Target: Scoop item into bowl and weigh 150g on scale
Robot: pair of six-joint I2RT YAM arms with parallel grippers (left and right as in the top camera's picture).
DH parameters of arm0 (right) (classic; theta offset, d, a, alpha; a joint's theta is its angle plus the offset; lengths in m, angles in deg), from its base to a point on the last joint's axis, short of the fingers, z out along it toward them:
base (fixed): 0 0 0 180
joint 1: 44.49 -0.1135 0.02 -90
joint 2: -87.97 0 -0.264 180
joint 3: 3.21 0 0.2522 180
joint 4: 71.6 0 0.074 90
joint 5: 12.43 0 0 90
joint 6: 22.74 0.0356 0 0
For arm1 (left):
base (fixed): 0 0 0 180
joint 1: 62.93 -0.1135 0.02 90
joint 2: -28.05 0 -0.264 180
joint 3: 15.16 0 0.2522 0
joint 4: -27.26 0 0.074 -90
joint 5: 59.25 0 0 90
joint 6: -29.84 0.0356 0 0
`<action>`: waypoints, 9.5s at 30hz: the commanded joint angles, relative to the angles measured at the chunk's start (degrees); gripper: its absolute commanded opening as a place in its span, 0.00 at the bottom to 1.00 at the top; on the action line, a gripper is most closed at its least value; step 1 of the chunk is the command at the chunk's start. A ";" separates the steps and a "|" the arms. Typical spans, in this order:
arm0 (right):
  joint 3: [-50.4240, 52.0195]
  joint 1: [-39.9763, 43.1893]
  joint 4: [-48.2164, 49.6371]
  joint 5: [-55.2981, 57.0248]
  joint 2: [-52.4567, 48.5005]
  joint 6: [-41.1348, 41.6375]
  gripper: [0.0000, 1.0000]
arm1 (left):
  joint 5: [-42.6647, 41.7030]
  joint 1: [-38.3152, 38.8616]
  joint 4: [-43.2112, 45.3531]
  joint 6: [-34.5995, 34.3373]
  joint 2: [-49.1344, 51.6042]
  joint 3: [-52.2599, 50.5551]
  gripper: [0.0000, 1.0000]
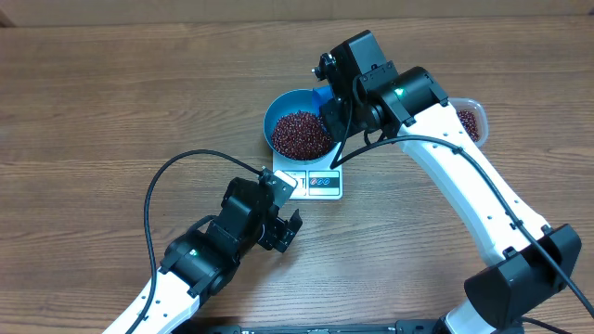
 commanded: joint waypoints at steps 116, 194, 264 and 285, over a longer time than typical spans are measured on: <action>-1.95 1.25 -0.31 -3.98 3.54 -8.41 0.04 | 0.52 -0.24 0.04 -0.17 0.28 -0.42 1.00; -1.55 5.05 3.78 -10.43 -0.94 -4.17 0.04 | 0.52 -0.24 0.04 -0.17 0.28 -0.42 0.99; 8.87 -7.50 8.83 4.42 -5.11 -3.91 0.04 | 0.52 -0.24 0.02 -0.17 0.28 -0.42 1.00; 8.83 -7.91 8.57 -7.08 -5.11 -3.65 0.04 | 0.52 -0.24 0.04 -0.17 0.28 -0.42 1.00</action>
